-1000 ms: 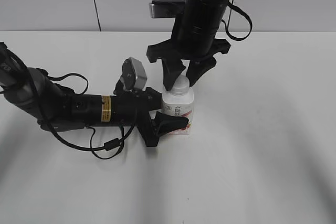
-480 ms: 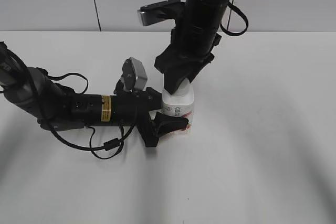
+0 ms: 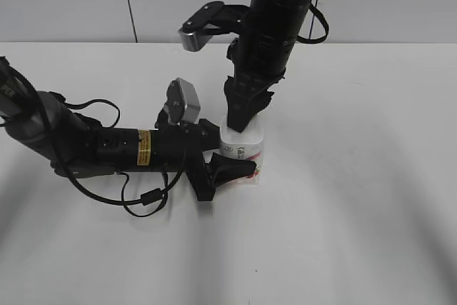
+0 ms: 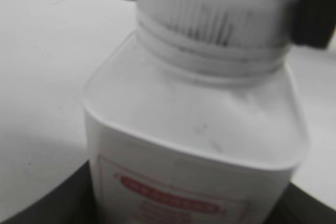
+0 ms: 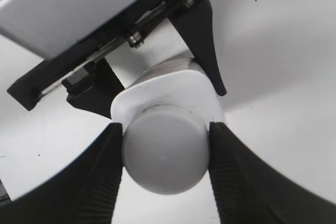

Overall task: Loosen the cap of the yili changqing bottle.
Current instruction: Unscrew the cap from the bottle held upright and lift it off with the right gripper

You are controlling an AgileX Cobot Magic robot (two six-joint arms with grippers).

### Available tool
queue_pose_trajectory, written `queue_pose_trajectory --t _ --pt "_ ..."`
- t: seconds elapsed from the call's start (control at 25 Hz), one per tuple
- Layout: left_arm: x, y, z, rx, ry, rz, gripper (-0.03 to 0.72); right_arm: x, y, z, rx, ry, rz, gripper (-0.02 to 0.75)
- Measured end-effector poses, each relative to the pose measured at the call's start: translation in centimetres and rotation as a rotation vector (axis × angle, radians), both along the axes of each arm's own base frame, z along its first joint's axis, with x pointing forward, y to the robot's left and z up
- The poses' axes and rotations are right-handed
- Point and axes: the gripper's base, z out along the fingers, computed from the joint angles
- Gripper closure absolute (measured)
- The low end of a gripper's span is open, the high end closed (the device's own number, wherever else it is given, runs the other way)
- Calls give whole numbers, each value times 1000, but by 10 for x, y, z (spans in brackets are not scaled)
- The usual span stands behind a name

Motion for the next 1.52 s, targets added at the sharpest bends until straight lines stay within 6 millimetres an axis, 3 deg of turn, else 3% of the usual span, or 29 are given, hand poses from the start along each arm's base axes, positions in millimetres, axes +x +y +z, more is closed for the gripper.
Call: queue_pose_trajectory --t 0.76,1.52 --pt "-1 0 1 -6 -2 -9 269 0 0 1 14 -134 497 347" --pt "-2 0 1 -5 -4 -23 271 -1 0 1 17 -140 556 350"
